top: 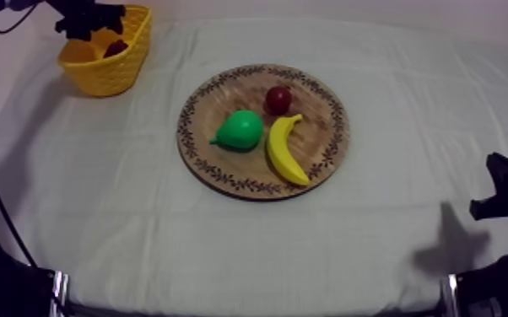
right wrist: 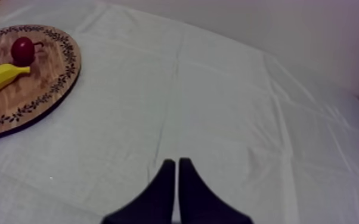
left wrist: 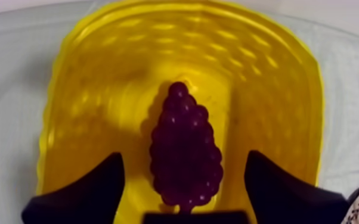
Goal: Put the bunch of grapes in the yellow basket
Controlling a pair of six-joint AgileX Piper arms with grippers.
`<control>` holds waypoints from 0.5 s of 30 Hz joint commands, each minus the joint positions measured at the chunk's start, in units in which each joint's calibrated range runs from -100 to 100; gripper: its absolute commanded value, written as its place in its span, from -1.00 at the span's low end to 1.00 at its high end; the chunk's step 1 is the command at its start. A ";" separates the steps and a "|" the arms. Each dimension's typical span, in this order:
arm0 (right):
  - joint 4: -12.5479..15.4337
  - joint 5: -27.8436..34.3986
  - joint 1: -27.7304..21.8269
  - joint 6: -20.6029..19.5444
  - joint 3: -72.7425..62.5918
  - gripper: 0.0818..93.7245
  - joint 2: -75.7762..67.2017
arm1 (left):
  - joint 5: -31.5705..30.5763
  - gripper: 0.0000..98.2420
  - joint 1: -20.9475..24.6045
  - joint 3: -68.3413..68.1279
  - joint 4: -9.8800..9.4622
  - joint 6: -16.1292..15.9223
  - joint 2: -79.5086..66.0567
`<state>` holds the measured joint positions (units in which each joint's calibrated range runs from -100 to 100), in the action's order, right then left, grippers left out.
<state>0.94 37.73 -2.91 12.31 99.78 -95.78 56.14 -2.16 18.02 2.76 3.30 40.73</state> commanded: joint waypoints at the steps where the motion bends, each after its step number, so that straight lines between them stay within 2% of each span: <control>1: 0.01 0.01 0.00 0.02 -0.01 -0.99 0.02 | -0.74 0.45 -0.05 -1.50 0.08 -0.11 -1.11; 6: 0.01 0.01 0.00 0.02 -0.01 -0.99 0.02 | -4.66 0.16 -0.24 -9.26 0.29 -0.31 -6.44; 12: 0.01 0.01 0.00 0.02 -0.01 -0.99 0.02 | -10.71 -0.55 -0.90 -22.89 0.57 -0.56 -16.55; 15: 0.01 0.01 0.00 0.02 -0.01 -0.99 0.02 | -12.97 -0.82 -1.65 -29.91 0.48 -0.84 -22.61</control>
<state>0.94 37.73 -2.91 12.31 99.78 -95.78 44.08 -3.62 -4.89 3.32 2.49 23.18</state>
